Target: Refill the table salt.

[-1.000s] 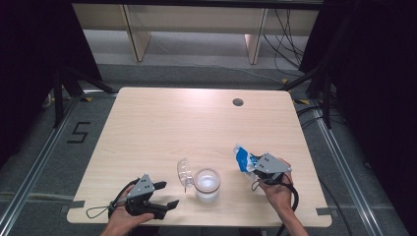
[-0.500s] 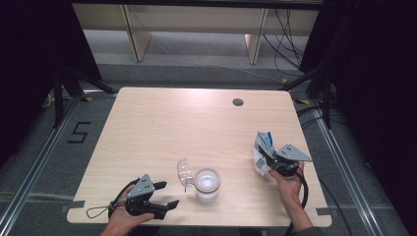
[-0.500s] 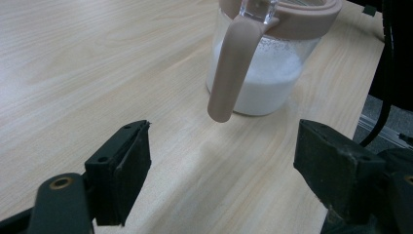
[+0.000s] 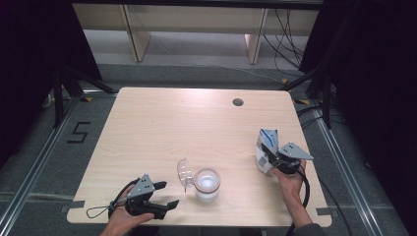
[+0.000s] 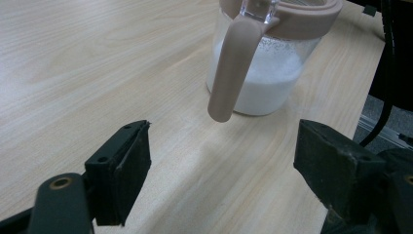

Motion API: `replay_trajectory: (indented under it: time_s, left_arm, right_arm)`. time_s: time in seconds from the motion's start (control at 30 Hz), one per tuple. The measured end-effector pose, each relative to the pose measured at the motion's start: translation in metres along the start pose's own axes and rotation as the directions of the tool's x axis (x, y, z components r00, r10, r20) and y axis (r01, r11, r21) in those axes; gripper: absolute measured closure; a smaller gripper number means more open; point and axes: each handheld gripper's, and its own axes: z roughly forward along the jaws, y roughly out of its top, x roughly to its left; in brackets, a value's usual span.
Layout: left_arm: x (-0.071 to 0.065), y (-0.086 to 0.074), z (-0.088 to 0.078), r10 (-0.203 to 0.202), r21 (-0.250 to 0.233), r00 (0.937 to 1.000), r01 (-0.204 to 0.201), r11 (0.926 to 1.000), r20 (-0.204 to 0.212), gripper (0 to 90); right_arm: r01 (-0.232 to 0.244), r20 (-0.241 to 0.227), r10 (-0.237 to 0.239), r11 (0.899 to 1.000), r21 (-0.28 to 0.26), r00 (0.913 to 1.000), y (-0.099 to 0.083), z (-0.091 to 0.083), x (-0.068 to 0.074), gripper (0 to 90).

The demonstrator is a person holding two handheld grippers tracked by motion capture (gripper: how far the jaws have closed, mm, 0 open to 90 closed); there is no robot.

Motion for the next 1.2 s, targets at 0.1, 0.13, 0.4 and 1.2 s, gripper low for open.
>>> replay_trajectory:
  time_s: [0.1, 0.13, 0.4, 1.2]
  left_arm:
    - [-0.001, 0.0, 0.0, -0.01, -0.003, 1.0, 0.01, 0.9999, -0.002, 20.7]
    - [0.0, 0.0, 0.0, -0.003, -0.004, 1.0, 0.003, 1.0, 0.002, 20.6]
    - [-0.001, 0.0, 0.0, -0.009, -0.003, 1.0, 0.009, 1.0, -0.002, 20.7]
    - [0.0, 0.0, 0.001, -0.004, 0.001, 1.0, 0.004, 1.0, 0.008, 20.7]
  right_arm:
    - [0.005, 0.002, -0.005, 1.0, -0.009, 1.0, -0.001, -0.001, 0.0, 78.2]
    - [-0.003, -0.015, 0.003, 1.0, -0.003, 0.9999, -0.001, -0.002, 0.0, 77.3]
    - [-0.018, 0.019, 0.018, 1.0, -0.01, 0.9997, 0.001, -0.012, 0.002, 64.7]
    - [-0.15, -0.003, 0.15, 0.989, -0.004, 0.9887, 0.001, -0.028, 0.012, 35.4]
